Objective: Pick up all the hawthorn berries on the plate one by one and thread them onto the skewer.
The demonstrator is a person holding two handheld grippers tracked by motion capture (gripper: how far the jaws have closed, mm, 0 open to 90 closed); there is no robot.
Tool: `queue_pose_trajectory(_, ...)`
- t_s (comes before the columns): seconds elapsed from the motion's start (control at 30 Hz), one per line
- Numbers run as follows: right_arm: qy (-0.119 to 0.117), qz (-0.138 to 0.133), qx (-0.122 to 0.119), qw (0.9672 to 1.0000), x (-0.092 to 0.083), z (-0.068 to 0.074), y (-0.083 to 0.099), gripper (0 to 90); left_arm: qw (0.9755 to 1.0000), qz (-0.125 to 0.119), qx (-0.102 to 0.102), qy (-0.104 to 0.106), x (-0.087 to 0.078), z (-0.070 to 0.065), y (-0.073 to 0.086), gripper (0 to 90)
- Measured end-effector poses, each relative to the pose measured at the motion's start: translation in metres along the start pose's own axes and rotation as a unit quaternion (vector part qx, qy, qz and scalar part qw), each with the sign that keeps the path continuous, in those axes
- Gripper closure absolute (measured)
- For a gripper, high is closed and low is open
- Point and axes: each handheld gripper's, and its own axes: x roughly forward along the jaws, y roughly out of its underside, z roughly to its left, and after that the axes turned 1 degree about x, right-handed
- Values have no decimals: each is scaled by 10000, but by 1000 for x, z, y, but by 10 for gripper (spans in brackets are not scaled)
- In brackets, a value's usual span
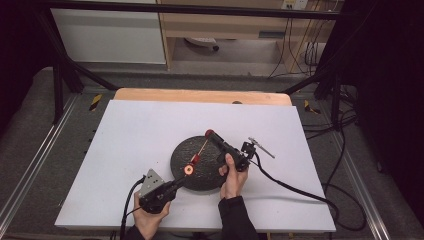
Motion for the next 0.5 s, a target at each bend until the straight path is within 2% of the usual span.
queue_pose_trajectory(0.07,14,-92,-9,10000,1,0,-1,641,10000,21,-28,12,-1,-1,2,883)
queue_pose_trajectory(0.17,-5,-107,6,9999,1,0,-2,641,9998,-92,-151,18,0,-1,2,883)
queue_pose_trajectory(0.3,-24,16,74,10000,1,-1,1,641,9998,-91,-159,-10,6,-5,3,882)
queue_pose_trajectory(0.5,11,264,109,9996,1,-3,7,641,9995,-68,-304,6,17,-1,-5,883)
